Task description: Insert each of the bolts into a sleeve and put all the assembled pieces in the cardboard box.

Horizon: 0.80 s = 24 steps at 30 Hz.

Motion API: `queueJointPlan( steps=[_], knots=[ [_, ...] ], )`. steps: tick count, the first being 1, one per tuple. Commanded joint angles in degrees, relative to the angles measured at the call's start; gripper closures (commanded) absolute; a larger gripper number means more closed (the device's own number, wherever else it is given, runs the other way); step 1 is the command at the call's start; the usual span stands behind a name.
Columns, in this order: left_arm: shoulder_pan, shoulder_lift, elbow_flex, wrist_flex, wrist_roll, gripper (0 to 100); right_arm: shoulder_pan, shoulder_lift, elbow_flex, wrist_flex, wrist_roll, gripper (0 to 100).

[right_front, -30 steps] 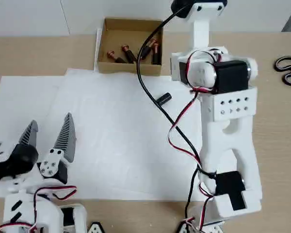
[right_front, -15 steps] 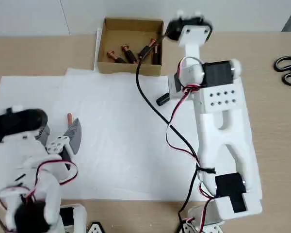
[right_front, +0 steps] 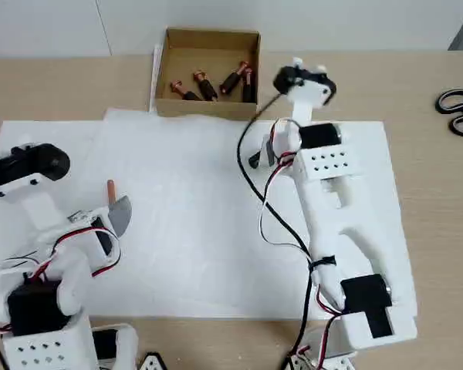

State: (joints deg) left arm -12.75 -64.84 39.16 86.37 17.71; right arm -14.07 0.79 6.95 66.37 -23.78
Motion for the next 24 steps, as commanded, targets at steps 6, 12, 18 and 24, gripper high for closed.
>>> queueJointPlan(
  steps=[6, 12, 18, 24],
  knots=[
    [-0.44, -2.46, -1.71, -0.09, 0.35, 75, 0.31, -2.15, 7.3, -12.18, -11.78, 82.6],
    [-0.35, -2.46, 0.57, -0.18, 0.35, 75, 0.48, -2.59, 7.21, -11.91, -11.78, 82.6],
    [-0.09, -2.46, 0.92, -2.11, 0.35, 75, 0.31, -2.42, 7.21, -12.18, -11.78, 82.7],
    [-0.35, -2.55, 0.75, -1.85, 0.35, 75, 0.13, -2.15, 4.4, -12.7, -11.87, 82.7]
  ],
)
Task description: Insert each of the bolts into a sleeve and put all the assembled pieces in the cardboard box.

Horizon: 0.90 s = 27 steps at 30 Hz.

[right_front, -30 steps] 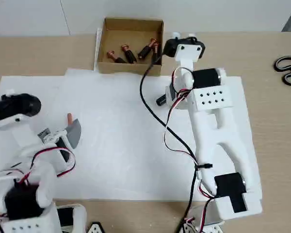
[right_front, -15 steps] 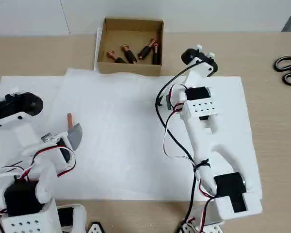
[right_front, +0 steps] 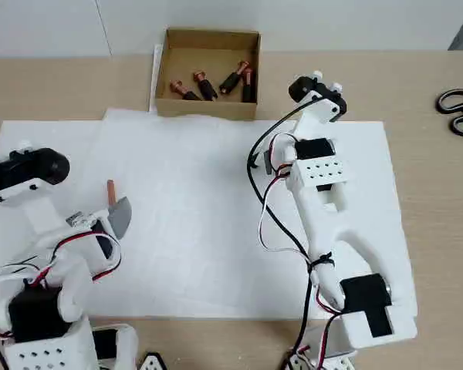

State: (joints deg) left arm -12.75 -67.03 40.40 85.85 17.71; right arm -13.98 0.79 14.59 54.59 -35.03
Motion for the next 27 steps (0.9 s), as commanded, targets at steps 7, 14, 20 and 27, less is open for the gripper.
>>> queueJointPlan(
  steps=[7, 14, 20, 27],
  knots=[
    [-0.35, -0.35, -0.4, -1.49, 0.35, 75, 0.04, -2.07, -3.96, -4.18, -0.79, 82.7],
    [-0.18, -0.35, -0.57, -1.32, 0.35, 75, -0.75, 2.15, -7.3, -8.31, -4.84, 90.4],
    [-0.26, -0.35, -0.48, -1.32, 0.35, 75, -0.92, 11.65, -18.29, -2.86, -4.92, 90.4],
    [-0.26, -0.35, -0.4, -1.32, 0.35, 75, -0.92, 24.22, -34.2, 8.22, -5.01, 90.4]
  ],
)
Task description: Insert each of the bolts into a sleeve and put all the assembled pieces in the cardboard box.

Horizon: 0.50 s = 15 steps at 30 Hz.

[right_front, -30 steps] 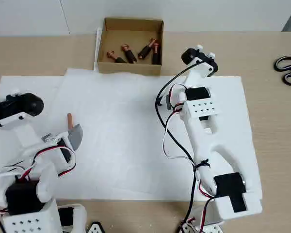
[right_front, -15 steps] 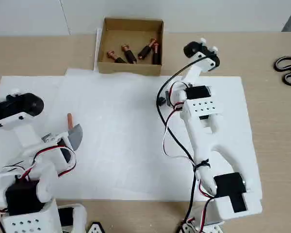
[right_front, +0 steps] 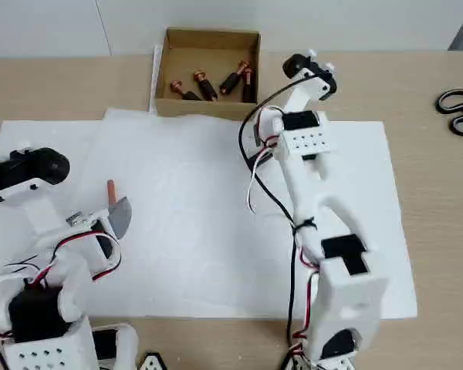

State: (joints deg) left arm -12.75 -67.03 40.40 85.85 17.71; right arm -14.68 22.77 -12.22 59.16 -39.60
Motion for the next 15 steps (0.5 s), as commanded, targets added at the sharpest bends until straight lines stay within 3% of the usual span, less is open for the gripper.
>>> queueJointPlan(
  steps=[1, 15],
  knots=[
    [-0.26, -0.35, -0.4, -1.32, 0.35, 75, -0.31, 3.65, -9.05, 4.97, -0.44, 90.4],
    [-0.26, -0.35, -0.31, -1.32, 0.35, 75, -1.8, 15.87, -19.87, 11.3, -3.34, 90.4]
  ],
)
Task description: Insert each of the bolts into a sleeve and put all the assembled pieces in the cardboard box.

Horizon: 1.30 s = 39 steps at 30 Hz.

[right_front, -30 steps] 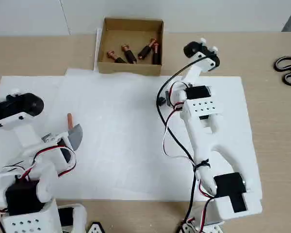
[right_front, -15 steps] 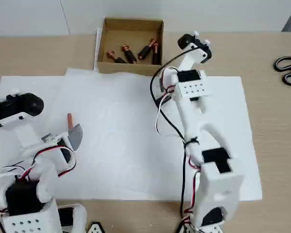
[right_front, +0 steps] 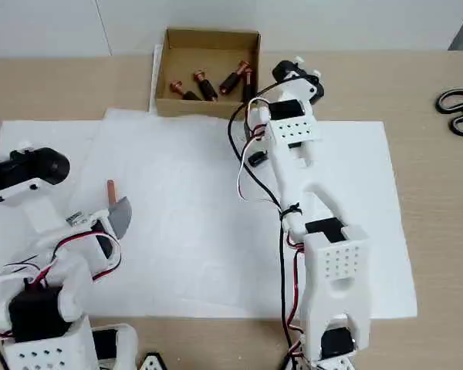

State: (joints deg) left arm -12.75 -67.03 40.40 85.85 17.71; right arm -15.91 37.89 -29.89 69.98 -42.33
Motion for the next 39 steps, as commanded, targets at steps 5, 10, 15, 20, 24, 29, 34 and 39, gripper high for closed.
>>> queueJointPlan(
  steps=[5, 10, 15, 20, 24, 29, 34, 39],
  knots=[
    [-0.35, -0.35, -0.31, -1.32, 0.35, 75, -0.4, 3.38, -2.2, 0.48, -0.62, 90.4],
    [-0.35, -0.35, -0.31, -1.32, 0.35, 75, -0.48, 3.82, -2.2, 0.31, -0.62, 90.4],
    [-0.35, -0.35, -0.31, -1.32, 0.35, 75, -0.48, 5.14, -2.11, 0.48, -0.62, 90.8],
    [-0.35, -0.35, -0.31, -1.23, 0.26, 75, -0.48, 8.48, -2.11, 0.48, -0.44, 90.5],
    [-0.35, -0.35, -0.31, -1.23, 0.26, 75, -0.48, 8.92, -2.2, 0.57, -0.26, 91.0],
    [-0.35, -0.35, -0.31, -1.23, 0.26, 75, -0.31, 8.84, -2.9, 0.66, -0.26, 98.5],
    [-0.35, -0.35, -0.31, -1.23, 0.26, 75, -0.31, 8.48, -5.45, 2.51, -0.26, 99.5],
    [-0.35, -0.35, -0.31, -1.23, 0.26, 75, -0.22, 2.59, -9.49, 11.65, 1.93, 99.5]
  ],
)
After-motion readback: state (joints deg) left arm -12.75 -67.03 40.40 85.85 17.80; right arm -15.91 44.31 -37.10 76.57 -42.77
